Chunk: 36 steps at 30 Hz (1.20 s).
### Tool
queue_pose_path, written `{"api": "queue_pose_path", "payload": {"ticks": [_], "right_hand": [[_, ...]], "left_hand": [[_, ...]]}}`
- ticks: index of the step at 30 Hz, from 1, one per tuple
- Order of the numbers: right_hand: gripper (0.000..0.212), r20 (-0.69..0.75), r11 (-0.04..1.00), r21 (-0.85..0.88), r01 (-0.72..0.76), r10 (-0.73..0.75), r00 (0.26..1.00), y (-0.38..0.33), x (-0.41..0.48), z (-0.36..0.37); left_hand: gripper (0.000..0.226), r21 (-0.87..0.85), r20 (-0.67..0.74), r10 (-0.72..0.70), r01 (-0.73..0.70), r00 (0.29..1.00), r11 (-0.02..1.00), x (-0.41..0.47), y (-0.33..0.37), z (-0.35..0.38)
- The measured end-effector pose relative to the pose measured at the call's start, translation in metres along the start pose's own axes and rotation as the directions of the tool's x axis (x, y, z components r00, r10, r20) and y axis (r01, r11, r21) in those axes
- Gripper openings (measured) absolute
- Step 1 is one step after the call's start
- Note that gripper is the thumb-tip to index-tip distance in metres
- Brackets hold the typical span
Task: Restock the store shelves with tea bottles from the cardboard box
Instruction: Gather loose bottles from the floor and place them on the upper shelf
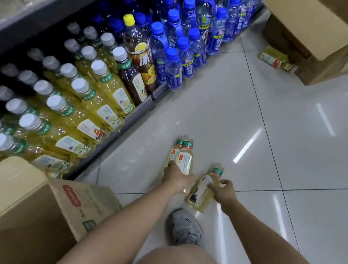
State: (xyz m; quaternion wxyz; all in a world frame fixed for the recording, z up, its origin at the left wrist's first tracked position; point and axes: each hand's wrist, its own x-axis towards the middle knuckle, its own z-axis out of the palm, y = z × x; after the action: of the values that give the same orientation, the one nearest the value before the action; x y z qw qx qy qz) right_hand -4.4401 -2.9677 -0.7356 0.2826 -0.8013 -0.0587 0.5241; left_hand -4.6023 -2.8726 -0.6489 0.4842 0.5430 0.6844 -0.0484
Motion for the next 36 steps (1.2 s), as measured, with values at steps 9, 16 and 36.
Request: {"api": "queue_pose_path", "payload": {"ticks": [9, 16, 36], "right_hand": [[0.086, 0.023, 0.986, -0.157, -0.049, 0.054, 0.998, -0.024, -0.010, 0.068], [0.089, -0.153, 0.970, -0.203, -0.133, 0.103, 0.983, -0.028, 0.024, 0.113], [0.062, 0.246, 0.795, 0.295, 0.529, -0.599, 0.762, -0.222, -0.234, -0.028]], "left_hand": [[0.078, 0.016, -0.100, 0.013, -0.011, 0.995, 1.000, -0.004, -0.025, -0.035], [0.073, -0.028, -0.165, -0.010, 0.006, 0.986, 1.000, 0.022, -0.037, -0.021], [0.070, -0.125, -0.508, 0.336, -0.454, 0.793, 0.882, -0.184, 0.066, -0.142]]}}
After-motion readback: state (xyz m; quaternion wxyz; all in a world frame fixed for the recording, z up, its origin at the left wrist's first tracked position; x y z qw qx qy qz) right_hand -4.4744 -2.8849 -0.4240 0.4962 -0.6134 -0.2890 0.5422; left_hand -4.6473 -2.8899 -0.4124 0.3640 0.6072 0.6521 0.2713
